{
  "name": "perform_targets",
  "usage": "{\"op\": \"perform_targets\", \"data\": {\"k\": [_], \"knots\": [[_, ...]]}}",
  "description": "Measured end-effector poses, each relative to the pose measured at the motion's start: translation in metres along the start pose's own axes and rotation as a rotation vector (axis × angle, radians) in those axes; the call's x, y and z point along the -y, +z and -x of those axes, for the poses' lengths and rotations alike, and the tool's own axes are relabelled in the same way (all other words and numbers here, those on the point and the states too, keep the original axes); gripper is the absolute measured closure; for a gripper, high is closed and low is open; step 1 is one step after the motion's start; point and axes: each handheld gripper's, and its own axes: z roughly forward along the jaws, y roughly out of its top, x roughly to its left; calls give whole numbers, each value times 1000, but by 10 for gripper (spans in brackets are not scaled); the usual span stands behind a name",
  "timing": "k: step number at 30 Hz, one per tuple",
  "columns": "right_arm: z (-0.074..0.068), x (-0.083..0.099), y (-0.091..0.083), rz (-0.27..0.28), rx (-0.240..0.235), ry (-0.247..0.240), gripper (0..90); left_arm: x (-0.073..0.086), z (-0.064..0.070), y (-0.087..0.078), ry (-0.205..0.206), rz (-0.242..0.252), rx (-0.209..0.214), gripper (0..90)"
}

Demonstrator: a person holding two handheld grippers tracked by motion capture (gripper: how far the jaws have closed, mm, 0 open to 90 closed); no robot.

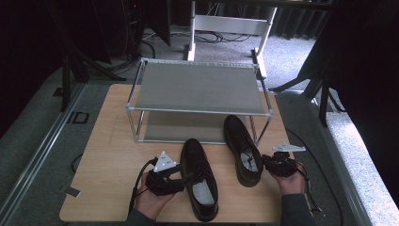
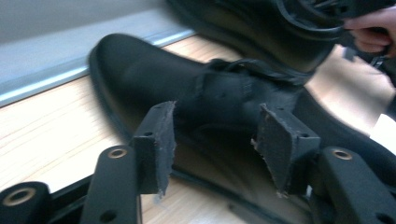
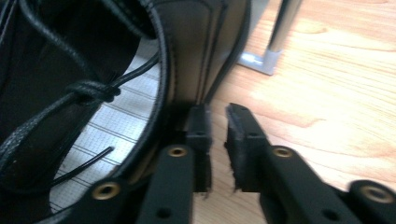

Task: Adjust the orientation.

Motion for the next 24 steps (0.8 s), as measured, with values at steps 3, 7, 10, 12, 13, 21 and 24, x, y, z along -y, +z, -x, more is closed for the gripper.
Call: {"op": "perform_targets", "data": {"k": [3, 7, 10, 12, 13, 21, 24], "knots": [[2, 1, -4, 17, 4, 14, 689, -3, 9, 4, 23, -16, 13, 409], [3, 1, -9, 29, 6, 18, 641, -2, 20, 16, 63, -54, -5, 353], [3, 1, -11, 37, 7, 17, 624, 1, 25, 28, 114, -96, -19, 346], [3, 1, -11, 38, 10, 18, 613, 2, 28, 33, 146, -100, -61, 345], [3, 1, -11, 39, 11, 19, 608, 3, 28, 35, 156, -104, -80, 347], [2, 0, -12, 47, 17, 21, 595, 2, 27, 36, 180, -71, -130, 493], [3, 1, -13, 49, 17, 23, 595, 3, 31, 34, 205, -57, -160, 571]]}}
